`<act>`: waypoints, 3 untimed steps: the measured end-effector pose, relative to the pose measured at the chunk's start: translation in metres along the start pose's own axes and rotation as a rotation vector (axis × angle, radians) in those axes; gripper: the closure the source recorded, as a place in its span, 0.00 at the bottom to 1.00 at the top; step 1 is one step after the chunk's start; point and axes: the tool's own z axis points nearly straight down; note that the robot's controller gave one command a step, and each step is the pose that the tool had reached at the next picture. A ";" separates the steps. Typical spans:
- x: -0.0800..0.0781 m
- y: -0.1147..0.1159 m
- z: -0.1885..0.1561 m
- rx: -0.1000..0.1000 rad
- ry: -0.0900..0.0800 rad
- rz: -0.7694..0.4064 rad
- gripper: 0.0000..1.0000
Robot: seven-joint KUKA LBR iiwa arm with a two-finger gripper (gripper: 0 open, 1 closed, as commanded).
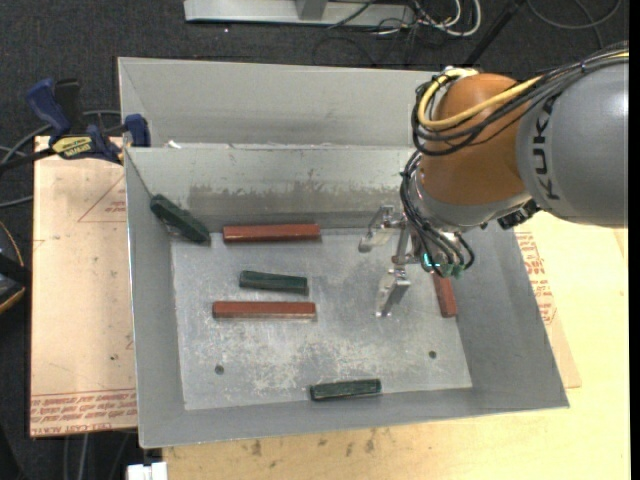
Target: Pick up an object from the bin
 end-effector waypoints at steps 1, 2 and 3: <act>-0.022 0.039 0.029 0.002 -0.010 -0.029 0.00; 0.000 0.064 0.064 -0.003 0.000 -0.034 0.00; -0.053 0.090 0.094 0.002 -0.011 -0.145 1.00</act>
Offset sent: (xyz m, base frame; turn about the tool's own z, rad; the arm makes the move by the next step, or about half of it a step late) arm -0.0064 0.0575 -0.0694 -0.0222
